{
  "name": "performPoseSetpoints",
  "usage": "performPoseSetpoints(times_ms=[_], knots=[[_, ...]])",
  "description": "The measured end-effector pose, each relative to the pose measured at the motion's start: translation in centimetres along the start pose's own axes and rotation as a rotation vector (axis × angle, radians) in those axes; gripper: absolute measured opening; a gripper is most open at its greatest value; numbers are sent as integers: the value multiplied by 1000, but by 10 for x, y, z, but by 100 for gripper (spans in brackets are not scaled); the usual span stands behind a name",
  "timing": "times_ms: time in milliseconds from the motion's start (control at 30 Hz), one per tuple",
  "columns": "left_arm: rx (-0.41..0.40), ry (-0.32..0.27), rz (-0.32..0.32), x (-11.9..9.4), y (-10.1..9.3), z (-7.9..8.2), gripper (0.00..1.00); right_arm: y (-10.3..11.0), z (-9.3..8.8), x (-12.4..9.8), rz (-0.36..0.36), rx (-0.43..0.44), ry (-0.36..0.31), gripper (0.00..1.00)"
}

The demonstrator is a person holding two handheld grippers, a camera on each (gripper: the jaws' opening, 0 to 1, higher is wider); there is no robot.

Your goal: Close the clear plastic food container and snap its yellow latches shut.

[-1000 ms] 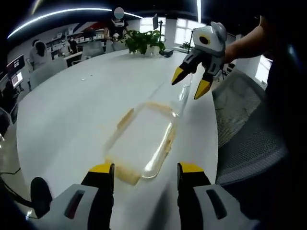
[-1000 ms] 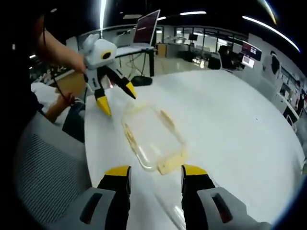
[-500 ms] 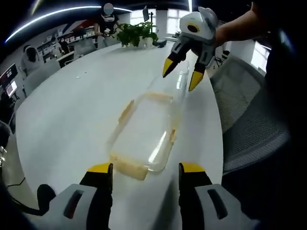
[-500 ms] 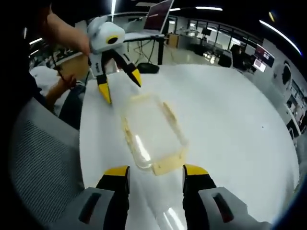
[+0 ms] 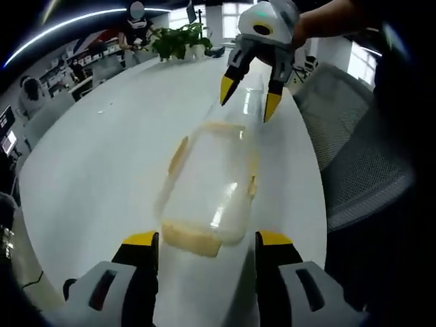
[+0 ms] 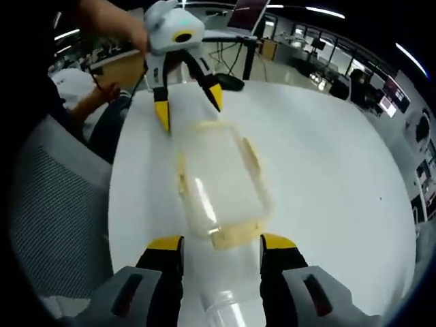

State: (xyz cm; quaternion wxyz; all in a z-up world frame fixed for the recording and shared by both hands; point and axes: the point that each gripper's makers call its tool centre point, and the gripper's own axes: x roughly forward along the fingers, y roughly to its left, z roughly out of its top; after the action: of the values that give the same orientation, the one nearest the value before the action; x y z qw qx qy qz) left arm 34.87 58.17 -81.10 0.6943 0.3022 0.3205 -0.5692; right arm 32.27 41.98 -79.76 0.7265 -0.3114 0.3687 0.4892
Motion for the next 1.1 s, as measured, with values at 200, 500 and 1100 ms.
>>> performPoseSetpoints(times_ms=[200,500,1100], knots=[[39,23,-18,1,3,-2,57,-4,0,4,20,-1,27,44],[79,55,-50,3,8,-8,54,-12,2,9,36,-29,51,40],[129,88,-106,10,14,-12,54,-21,-10,27,110,-132,170,41]])
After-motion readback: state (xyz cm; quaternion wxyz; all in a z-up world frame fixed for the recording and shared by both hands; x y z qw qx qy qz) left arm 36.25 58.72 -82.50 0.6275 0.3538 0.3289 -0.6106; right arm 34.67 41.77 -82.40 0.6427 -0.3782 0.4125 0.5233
